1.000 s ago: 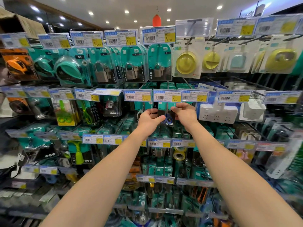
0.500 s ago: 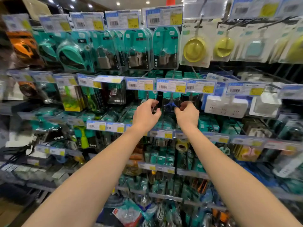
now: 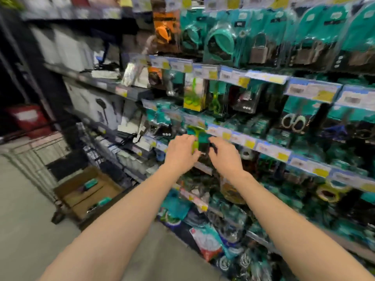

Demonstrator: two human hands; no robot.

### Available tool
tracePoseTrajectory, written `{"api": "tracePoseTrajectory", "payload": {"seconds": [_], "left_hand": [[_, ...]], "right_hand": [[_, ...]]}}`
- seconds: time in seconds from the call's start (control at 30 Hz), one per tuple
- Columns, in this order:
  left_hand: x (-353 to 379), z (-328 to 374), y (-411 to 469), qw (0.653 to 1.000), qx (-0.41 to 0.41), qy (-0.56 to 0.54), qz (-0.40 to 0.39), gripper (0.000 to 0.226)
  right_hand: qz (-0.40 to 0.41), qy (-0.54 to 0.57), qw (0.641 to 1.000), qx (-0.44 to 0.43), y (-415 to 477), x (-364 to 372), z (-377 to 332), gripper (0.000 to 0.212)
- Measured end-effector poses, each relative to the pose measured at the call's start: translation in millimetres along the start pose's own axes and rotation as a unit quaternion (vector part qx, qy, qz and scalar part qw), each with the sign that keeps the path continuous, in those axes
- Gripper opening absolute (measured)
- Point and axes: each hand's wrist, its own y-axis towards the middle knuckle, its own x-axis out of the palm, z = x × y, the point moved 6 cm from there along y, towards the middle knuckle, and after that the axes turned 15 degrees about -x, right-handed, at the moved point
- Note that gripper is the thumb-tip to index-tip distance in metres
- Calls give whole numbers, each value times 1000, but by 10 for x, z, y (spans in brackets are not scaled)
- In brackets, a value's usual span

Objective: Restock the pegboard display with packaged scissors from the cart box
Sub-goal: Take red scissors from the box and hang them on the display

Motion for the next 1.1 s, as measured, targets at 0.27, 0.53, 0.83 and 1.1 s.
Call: {"api": "tracePoseTrajectory", "payload": {"seconds": [0.27, 0.53, 0.83, 1.1], "left_hand": [[-656, -3108, -363, 979, -127, 161, -16, 36], [-1013, -5469, -818, 948, -251, 190, -50, 37], [-728, -7257, -557, 925, -318, 173, -112, 31], [-518, -8393, 442, 921, -276, 189, -202, 30]], "right_hand": [[-180, 45, 980, -76, 704, 2284, -2070, 31], [-292, 59, 947, -120, 974, 4055, -3699, 42], [-355, 56, 928, -96, 1710, 5772, -4495, 43], [-405, 53, 912, -43, 2535, 7182, -4749, 34]]}}
